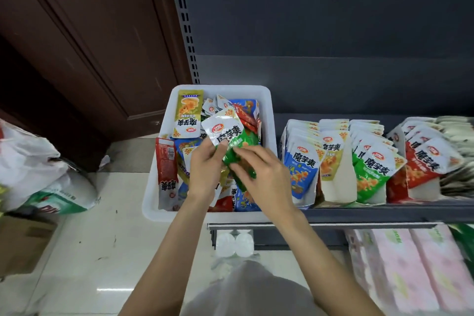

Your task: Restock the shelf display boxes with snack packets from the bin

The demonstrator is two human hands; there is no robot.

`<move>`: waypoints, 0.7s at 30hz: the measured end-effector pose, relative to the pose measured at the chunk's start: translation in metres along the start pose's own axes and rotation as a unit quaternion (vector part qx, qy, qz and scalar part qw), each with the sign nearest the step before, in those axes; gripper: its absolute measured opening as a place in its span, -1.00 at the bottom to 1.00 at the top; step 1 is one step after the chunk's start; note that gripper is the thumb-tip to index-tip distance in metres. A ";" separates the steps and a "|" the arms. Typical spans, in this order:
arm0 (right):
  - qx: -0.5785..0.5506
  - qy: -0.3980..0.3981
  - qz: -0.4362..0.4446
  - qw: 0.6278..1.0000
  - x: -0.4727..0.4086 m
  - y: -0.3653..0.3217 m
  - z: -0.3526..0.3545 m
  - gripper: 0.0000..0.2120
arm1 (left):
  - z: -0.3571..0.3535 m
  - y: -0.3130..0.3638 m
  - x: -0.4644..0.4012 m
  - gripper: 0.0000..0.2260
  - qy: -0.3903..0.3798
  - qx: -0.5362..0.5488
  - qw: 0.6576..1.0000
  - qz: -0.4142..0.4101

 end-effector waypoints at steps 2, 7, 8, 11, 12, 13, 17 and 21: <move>-0.052 0.016 -0.078 0.995 0.000 0.015 0.023 -0.67 | -0.007 0.006 -0.001 -0.82 -0.031 -0.029 0.999 -0.023; -0.140 0.034 -0.190 0.971 0.000 0.047 0.094 -0.40 | -0.065 0.040 0.012 -0.79 -0.203 -0.122 0.964 -0.122; -0.147 0.021 -0.195 0.969 0.001 0.051 0.106 -0.34 | -0.082 0.044 0.018 -0.79 -0.245 -0.133 0.951 -0.135; -0.072 0.017 -0.183 0.980 0.011 0.063 0.149 -0.46 | -0.133 0.051 0.031 -0.82 -0.323 -0.142 0.923 -0.156; -0.050 0.036 -0.184 0.981 0.017 0.069 0.166 -0.59 | -0.148 0.052 0.032 -0.85 -0.321 -0.152 0.919 -0.169; -0.025 0.056 -0.181 0.982 0.023 0.074 0.183 -0.71 | -0.162 0.053 0.033 -0.89 -0.313 -0.166 0.916 -0.189; 0.102 0.141 -0.172 0.970 0.050 0.087 0.240 -0.86 | -0.222 0.075 0.049 -0.85 -0.268 -0.215 0.870 -0.353; 0.133 0.193 -0.209 0.949 0.070 0.118 0.259 -0.88 | -0.274 0.077 0.054 -0.84 -0.293 -0.251 0.838 -0.386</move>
Point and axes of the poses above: each hand's wrist, its own x-axis away from the middle knuckle, its own z-axis out of the back of the hand, y = z × x, the point moved 7 cm from there along -x, towards the middle knuckle, and after that the axes turned 6 degrees about -x, right-handed, at the moved point
